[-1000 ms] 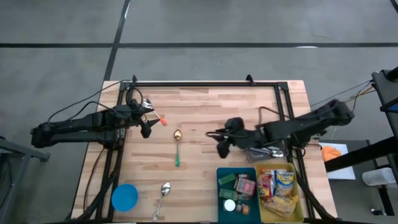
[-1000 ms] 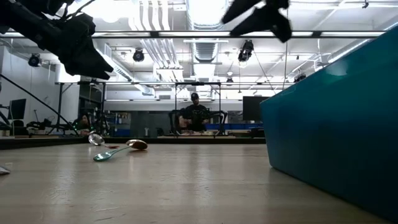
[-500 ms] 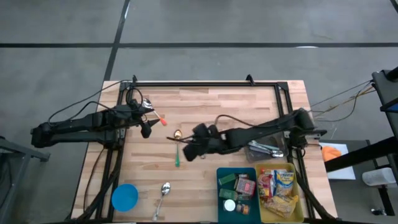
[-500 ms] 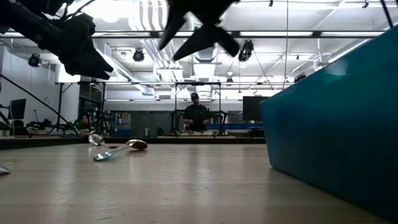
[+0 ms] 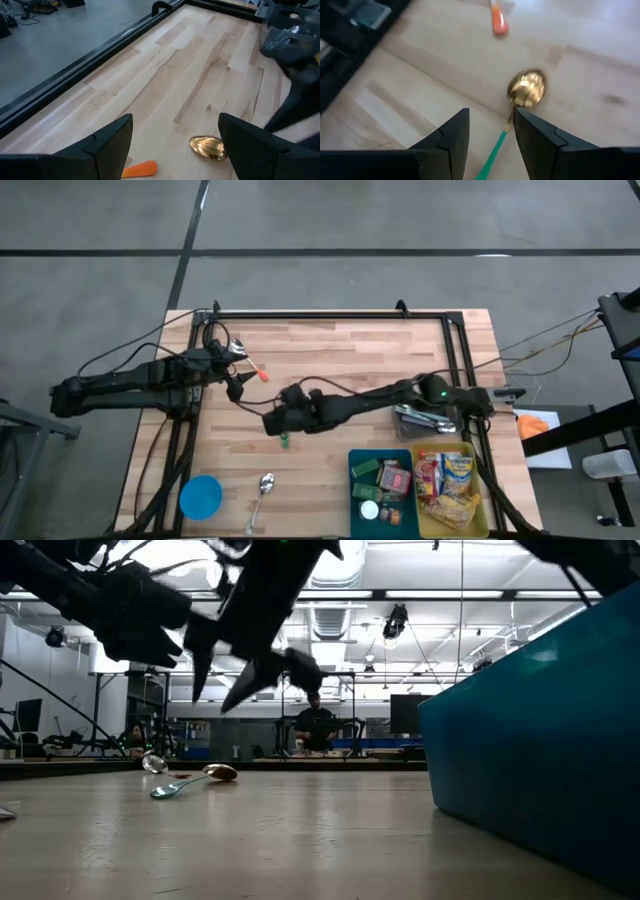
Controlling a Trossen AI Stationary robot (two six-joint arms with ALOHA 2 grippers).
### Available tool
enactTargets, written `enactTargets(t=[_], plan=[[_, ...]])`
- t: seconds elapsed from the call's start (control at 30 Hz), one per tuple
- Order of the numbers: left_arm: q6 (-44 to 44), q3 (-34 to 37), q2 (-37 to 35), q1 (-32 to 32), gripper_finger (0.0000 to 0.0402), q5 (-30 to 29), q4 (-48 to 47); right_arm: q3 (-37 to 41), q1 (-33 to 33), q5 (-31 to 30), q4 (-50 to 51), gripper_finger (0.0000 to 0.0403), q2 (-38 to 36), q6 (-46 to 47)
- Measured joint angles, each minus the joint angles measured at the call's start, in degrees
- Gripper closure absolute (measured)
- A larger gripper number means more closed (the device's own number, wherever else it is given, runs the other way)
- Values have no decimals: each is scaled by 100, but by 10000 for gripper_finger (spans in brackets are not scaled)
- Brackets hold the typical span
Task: Pick & Place Food Item
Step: Put the green spoon into the black bin
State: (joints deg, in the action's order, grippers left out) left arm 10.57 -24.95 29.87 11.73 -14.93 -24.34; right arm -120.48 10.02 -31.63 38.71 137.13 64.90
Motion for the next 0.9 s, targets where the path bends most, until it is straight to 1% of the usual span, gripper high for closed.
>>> enactTargets(t=[0.2,0.33,0.67,0.9], plan=[[0,0,-2,2,103,-1,1,-923,-12,-2,688,253,784,621],[0,2,0,2,103,-1,-3,-1301,-66,-40,934,253,1100,954],[0,0,0,0,103,-1,0,-1398,-166,-23,954,253,1273,1016],[0,0,0,1,103,1,0,-1252,-205,85,948,253,1273,1132]])
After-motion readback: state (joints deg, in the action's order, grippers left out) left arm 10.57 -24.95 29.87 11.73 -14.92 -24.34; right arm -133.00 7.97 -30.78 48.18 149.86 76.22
